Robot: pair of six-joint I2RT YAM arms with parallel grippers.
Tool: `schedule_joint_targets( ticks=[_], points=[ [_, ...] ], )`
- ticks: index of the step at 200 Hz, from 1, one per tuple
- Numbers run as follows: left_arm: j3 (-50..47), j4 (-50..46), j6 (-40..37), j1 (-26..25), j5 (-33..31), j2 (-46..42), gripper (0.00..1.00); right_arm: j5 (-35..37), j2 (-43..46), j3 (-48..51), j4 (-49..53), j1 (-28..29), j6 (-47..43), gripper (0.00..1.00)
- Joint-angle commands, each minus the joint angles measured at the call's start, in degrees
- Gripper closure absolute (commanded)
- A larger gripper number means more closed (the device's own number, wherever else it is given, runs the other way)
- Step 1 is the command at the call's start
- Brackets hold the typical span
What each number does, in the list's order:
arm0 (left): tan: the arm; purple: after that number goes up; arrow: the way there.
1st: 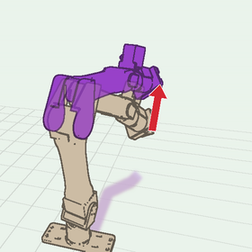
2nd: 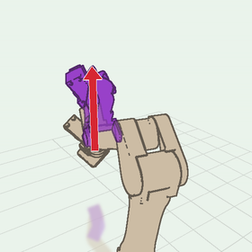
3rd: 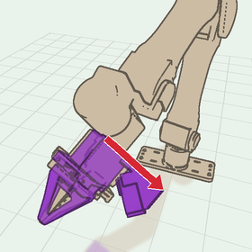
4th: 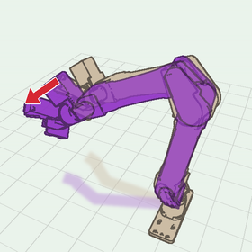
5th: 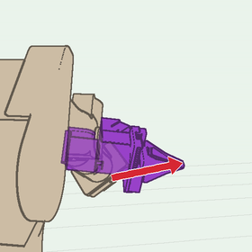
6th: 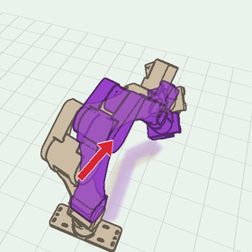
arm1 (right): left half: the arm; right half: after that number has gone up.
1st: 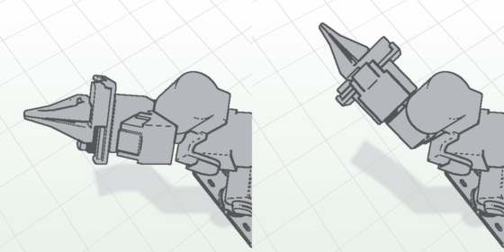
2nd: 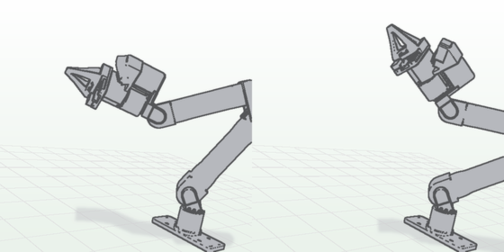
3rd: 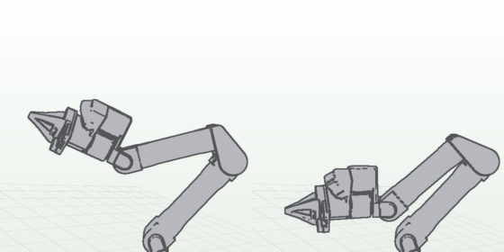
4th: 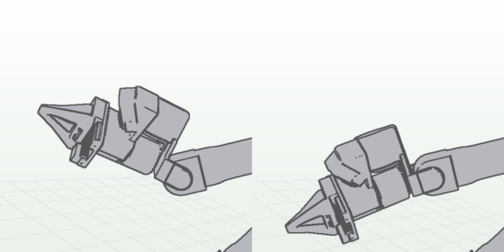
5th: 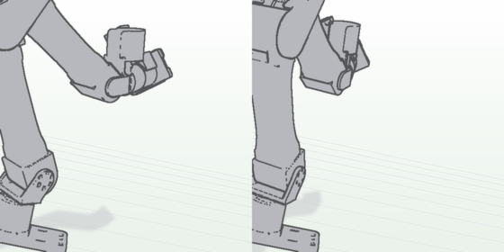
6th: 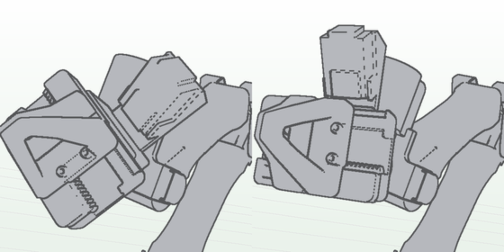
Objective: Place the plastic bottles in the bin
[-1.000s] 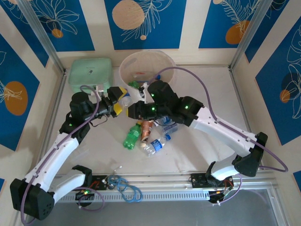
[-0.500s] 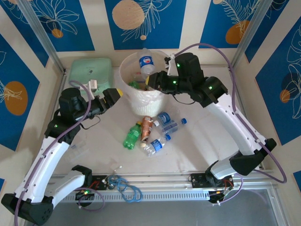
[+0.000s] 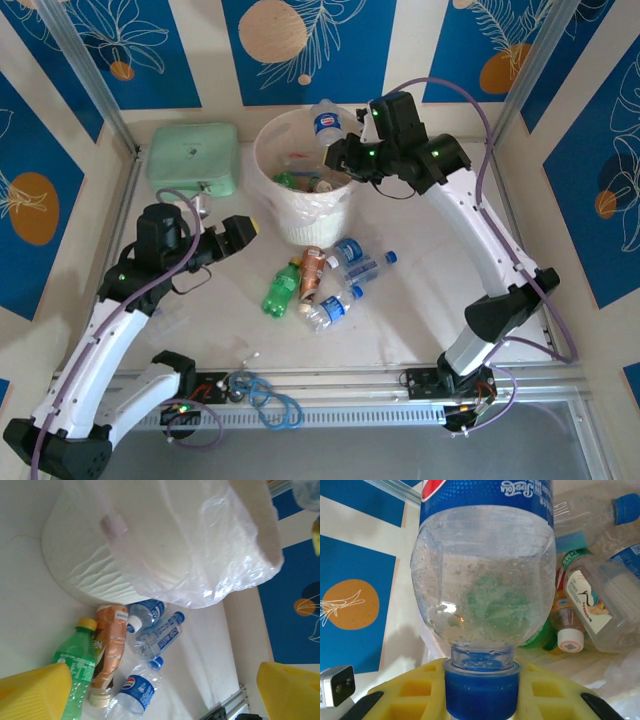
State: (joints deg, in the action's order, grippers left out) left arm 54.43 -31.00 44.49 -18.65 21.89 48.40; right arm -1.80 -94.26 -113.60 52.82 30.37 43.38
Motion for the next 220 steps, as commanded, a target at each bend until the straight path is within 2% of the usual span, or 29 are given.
schedule_joint_targets(
  ticks=[1,63,100,129,179,220],
  points=[
    [-1.0,-1.2,-1.4,0.3,-1.9,-0.9,0.06,0.6,-1.0,-2.6,2.5,-0.6,-2.1,0.72],
    [-2.7,-2.9,-2.0,0.4,-3.6,-0.8,0.09,1.0,0.1,-3.5,2.5,-3.2,-2.0,0.47],
    [-3.9,-3.5,-2.7,0.4,-4.7,-0.6,0.12,2.2,3.2,-3.2,2.7,-2.2,-2.1,0.45],
    [-5.8,-3.5,-3.4,0.4,-5.4,0.4,0.15,4.4,7.9,1.6,1.9,0.4,-1.8,0.45],
    [-11.2,-0.3,-2.9,-0.2,-5.3,2.3,0.21,9.3,19.4,17.9,-2.6,7.6,1.9,0.45],
    [-15.9,4.1,-1.8,-4.5,-7.3,5.6,0.22,14.0,27.6,32.8,-5.6,14.0,7.0,0.45]
  ],
)
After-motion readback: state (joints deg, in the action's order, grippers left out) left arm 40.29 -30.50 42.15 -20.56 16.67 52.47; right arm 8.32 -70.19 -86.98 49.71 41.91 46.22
